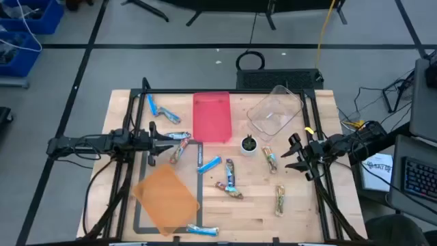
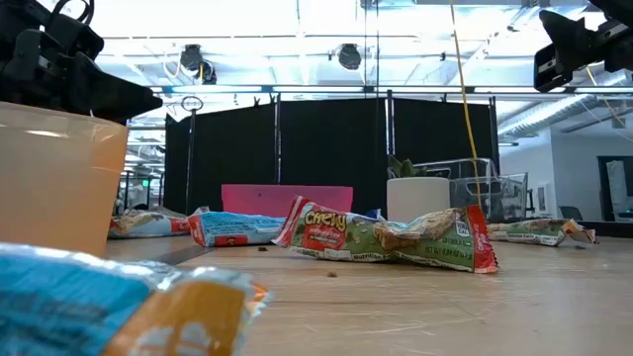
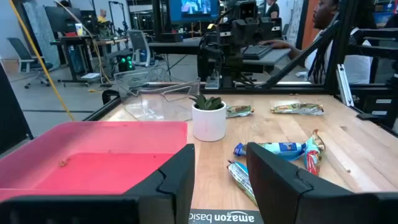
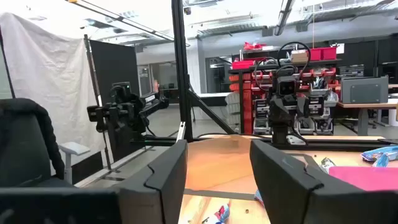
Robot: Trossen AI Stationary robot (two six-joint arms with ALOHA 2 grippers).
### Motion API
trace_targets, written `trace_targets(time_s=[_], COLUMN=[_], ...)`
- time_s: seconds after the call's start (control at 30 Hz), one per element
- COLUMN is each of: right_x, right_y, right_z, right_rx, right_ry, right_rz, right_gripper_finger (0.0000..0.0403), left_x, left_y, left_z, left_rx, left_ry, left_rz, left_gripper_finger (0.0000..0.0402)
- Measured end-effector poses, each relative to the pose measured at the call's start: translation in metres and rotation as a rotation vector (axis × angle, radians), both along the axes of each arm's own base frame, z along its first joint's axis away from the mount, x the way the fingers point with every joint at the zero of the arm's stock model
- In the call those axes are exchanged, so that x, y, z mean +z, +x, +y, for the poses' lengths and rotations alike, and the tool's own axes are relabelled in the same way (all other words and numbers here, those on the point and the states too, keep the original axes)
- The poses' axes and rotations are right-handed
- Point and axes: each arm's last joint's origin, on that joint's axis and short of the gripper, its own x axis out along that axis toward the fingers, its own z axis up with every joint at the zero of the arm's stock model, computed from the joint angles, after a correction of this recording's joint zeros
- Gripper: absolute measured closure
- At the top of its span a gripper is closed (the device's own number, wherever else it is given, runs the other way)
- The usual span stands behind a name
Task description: Pick and place Granola Bars by type
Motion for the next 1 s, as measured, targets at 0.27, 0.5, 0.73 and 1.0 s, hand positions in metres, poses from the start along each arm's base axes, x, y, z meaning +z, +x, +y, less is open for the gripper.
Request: trace_targets(time_s=[0.27, 0.5, 0.73, 1.0], right_x=[0.000, 0.001, 0.001, 0.035], right_y=[0.000, 0.000, 0.000, 0.002], right_z=[0.000, 0.000, 0.000, 0.001], right_rx=[0.000, 0.015, 0.036, 0.028], right_ry=[0.000, 0.066, 0.158, 0.140], right_rz=[0.000, 0.011, 0.045, 0.114], right_gripper_finger=[0.0236, 0.0236, 0.0236, 0.0236], left_x=[0.000, 0.000, 0.000, 0.000], left_y=[0.000, 0.000, 0.000, 0.000], left_z=[0.000, 0.000, 0.000, 0.000], left_rx=[0.000, 0.000, 0.000, 0.000], left_ry=[0.000, 0.000, 0.000, 0.000], left_rz=[0.000, 0.000, 0.000, 0.000], left_gripper_finger=[0.0254, 0.0254, 0.0254, 0.0254])
